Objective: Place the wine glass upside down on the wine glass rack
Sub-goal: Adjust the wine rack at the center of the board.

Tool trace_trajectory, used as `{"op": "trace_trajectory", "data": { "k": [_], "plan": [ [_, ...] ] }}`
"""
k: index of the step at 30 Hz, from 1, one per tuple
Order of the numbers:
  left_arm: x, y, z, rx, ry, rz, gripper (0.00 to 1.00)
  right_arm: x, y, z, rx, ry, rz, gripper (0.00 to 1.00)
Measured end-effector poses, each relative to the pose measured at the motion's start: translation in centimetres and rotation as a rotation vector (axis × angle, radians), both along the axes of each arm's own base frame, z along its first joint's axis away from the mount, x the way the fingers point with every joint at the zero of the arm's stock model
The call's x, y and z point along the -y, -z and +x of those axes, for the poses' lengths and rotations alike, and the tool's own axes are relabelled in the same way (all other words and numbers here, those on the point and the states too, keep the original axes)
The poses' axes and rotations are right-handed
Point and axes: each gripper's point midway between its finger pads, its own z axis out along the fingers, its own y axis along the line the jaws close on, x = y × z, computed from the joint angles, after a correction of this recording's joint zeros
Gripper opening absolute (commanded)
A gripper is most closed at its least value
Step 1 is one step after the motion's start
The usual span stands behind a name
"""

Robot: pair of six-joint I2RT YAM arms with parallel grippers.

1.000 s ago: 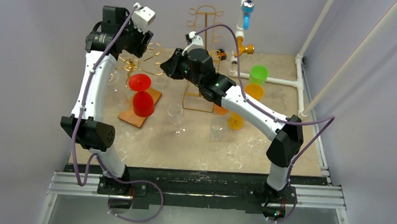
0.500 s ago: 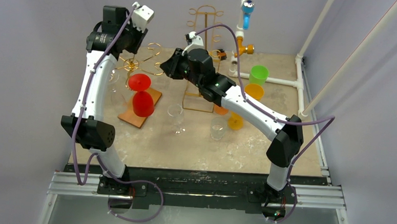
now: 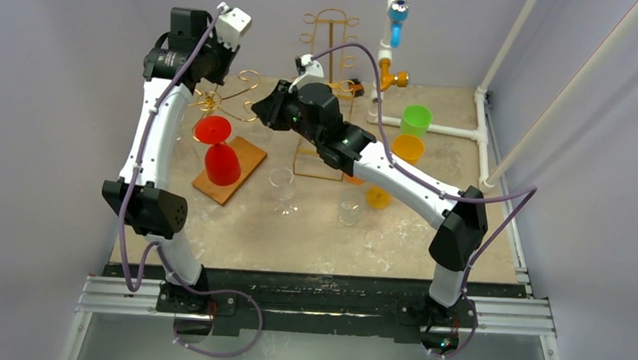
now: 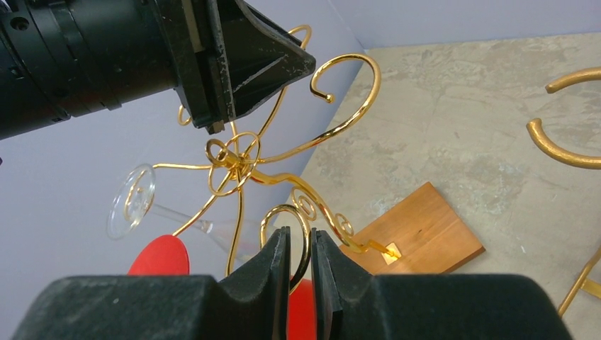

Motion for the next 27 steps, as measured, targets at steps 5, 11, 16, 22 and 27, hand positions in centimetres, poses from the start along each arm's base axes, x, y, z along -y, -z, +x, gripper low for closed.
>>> {"op": "trace_trajectory", "data": {
  "k": [5, 11, 16, 22, 27],
  "plan": [
    [0.3, 0.0, -0.1, -0.003, 0.015, -0.008, 0.09, 0.2, 0.1, -0.3, 0.0, 0.01, 0.008, 0.2],
    [0.8, -0.1, -0.1, -0.001, 0.03, 0.003, 0.09, -0.1, 0.2, -0.7, -0.002, 0.012, 0.019, 0.2],
    [1.3, -0.1, 0.4, -0.001, 0.041, 0.004, 0.1, -0.3, 0.2, -1.1, -0.004, 0.008, 0.028, 0.23],
    [1.7, -0.1, 0.6, 0.004, 0.055, 0.014, 0.1, -0.8, 0.3, -1.6, -0.006, -0.001, 0.044, 0.23],
    [1.9, 0.0, 0.8, 0.006, 0.056, 0.021, 0.1, -1.0, 0.3, -1.7, -0.012, -0.004, 0.07, 0.25]
  ]
}}
